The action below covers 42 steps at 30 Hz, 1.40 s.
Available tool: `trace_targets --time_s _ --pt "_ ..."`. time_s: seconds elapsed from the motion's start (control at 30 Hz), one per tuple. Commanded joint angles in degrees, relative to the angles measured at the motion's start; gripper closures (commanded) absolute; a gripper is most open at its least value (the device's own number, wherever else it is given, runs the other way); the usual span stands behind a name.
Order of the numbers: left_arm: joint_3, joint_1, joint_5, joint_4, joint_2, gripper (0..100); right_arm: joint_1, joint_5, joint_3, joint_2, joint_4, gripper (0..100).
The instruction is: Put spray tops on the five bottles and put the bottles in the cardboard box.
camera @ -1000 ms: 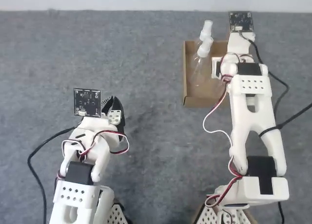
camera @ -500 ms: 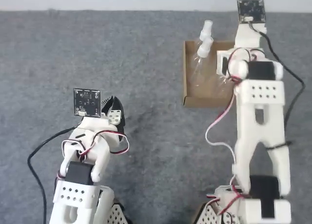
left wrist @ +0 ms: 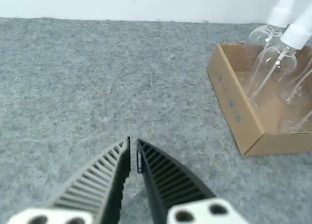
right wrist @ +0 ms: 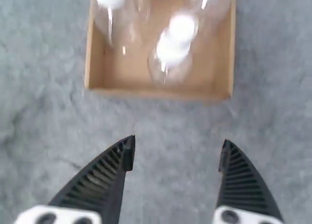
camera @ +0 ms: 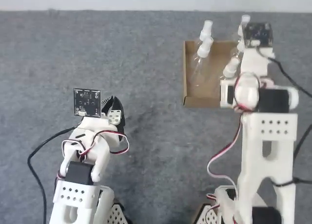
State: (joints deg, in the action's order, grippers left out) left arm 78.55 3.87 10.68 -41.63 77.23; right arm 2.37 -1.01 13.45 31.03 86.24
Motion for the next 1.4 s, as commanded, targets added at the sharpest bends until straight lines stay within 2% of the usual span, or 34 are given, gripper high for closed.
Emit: trace_targets --time_s 0.0,0.23,0.4,0.5,0.67,0.8,0.97,1.07,1.23,1.37 --pt "-1.0 -0.2 0.4 1.7 1.1 99 0.7 0.2 8.5 9.4 -3.8 77.8" --pt "-2.1 0.2 0.5 -0.9 4.7 99 0.3 0.2 30.9 28.4 -8.2 77.5" --pt "-1.2 0.4 0.8 -8.1 17.8 99 0.2 0.0 42.7 41.9 -8.3 77.8" --pt "3.4 0.5 0.7 -9.2 27.5 99 0.2 -4.6 47.7 49.5 -8.2 77.9" --pt "5.1 0.4 0.5 -6.3 25.7 99 0.2 -13.5 53.3 60.4 -8.2 77.9" --pt "9.7 0.4 0.5 -2.9 25.7 99 0.1 -14.4 54.9 65.5 -8.2 77.9" --pt "18.2 -0.1 0.5 1.8 25.2 99 0.1 -14.4 66.1 68.6 -11.3 77.9" --pt "18.1 0.1 0.5 -2.6 25.9 99 -1.3 -14.4 70.2 71.9 -13.9 80.7" --pt "18.1 -0.1 0.5 -13.9 25.9 99 -3.7 -14.4 77.0 73.0 -16.7 99.8" --pt "18.1 -0.2 0.4 -23.8 26.0 99 -7.0 -14.4 83.2 72.7 -19.9 93.5"
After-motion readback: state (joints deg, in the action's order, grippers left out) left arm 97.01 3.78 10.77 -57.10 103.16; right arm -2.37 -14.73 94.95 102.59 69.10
